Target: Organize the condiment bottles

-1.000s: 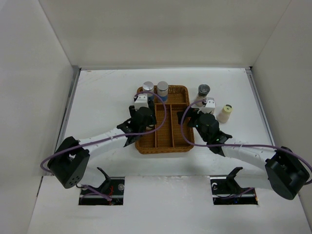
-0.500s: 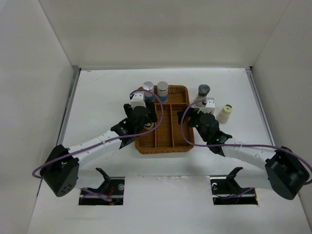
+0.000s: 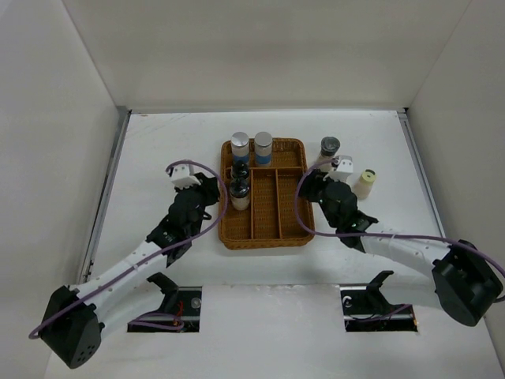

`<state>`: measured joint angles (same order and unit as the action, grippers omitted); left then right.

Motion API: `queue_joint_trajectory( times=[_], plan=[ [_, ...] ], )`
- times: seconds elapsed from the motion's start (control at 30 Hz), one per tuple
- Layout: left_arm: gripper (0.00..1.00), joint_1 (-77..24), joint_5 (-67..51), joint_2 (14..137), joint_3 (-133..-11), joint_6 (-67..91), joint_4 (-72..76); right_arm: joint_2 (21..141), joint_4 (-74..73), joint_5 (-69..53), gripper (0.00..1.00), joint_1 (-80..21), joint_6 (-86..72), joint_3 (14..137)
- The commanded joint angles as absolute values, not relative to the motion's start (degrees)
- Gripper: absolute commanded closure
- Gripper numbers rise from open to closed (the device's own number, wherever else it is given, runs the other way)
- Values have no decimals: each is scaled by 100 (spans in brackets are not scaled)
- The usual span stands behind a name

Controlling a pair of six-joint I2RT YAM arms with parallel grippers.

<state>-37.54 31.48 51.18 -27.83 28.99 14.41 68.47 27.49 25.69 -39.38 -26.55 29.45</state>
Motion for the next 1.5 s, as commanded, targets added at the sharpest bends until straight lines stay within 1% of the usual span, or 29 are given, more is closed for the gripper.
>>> queue_joint_trajectory(
  times=[0.0,0.03,0.07,0.1,0.17,0.27,0.33,0.37,0.4,0.43,0.5,0.57,0.73,0.9,1.07,1.23,1.27,1.33,1.4,1.47],
  plan=[
    [71,-3311,2779,4896,-2304,3479,2126,6627,2831,2847,52,-3749,-2619,3435],
    [71,-3161,2647,4852,-2146,3620,2240,6644,2613,2935,63,-3653,-2602,3602],
    [71,-2994,2524,4808,-1988,3743,2337,6679,2332,2988,71,-3539,-2567,3821],
    [70,-2845,2401,4747,-1830,3857,2407,6741,2025,3014,74,-3416,-2540,4058],
    [68,-2555,2198,4650,-1548,4051,2513,6942,1523,3023,73,-3126,-2348,4568],
    [65,-2194,1908,4536,-1258,4358,2663,7372,908,3164,61,-2695,-1961,5315],
    [64,-2061,1741,4518,-1126,4482,2803,7785,451,3304,49,-2396,-1715,5859],
    [63,-2052,1697,4544,-1073,4500,2908,8022,179,3348,40,-2264,-1609,6141],
    [63,-2043,1679,4570,-1046,4483,2961,8242,-33,3357,25,-2159,-1556,6378],
    [63,-2026,1679,4579,-1028,4465,2962,8444,-183,3305,14,-2079,-1495,6564],
    [62,-1999,1670,4570,-1002,4456,2944,8787,-430,3252,4,-1991,-1407,6863],
    [62,-1999,1670,4562,-993,4447,2979,9121,-518,3095,0,-1894,-1275,7100],
    [61,-2008,1644,4746,-1011,4465,3015,9772,-642,2664,0,-1762,-1213,7532],
    [61,-1999,1635,4921,-1011,4482,3146,9966,-440,2470,0,-1745,-1239,7480],
    [61,-2026,1617,5027,-1028,4474,3217,10098,-264,2321,8,-1727,-1283,7453],
    [61,-2017,1573,5054,-1028,4474,3252,10222,-272,2303,15,-1736,-1301,7462],
    [61,-2026,1591,5045,-1020,4465,3252,10222,-255,2303,18,-1727,-1301,7436],
    [61,-2008,1600,5071,-1011,4491,3252,10222,-115,2338,27,-1709,-1292,7409],
    [61,-2034,1547,5106,-1037,4500,3252,10169,148,2390,31,-1735,-1239,7322],
    [61,-2069,1573,5133,-1046,4456,3304,10108,359,2443,31,-1744,-1187,7251]
  ],
)
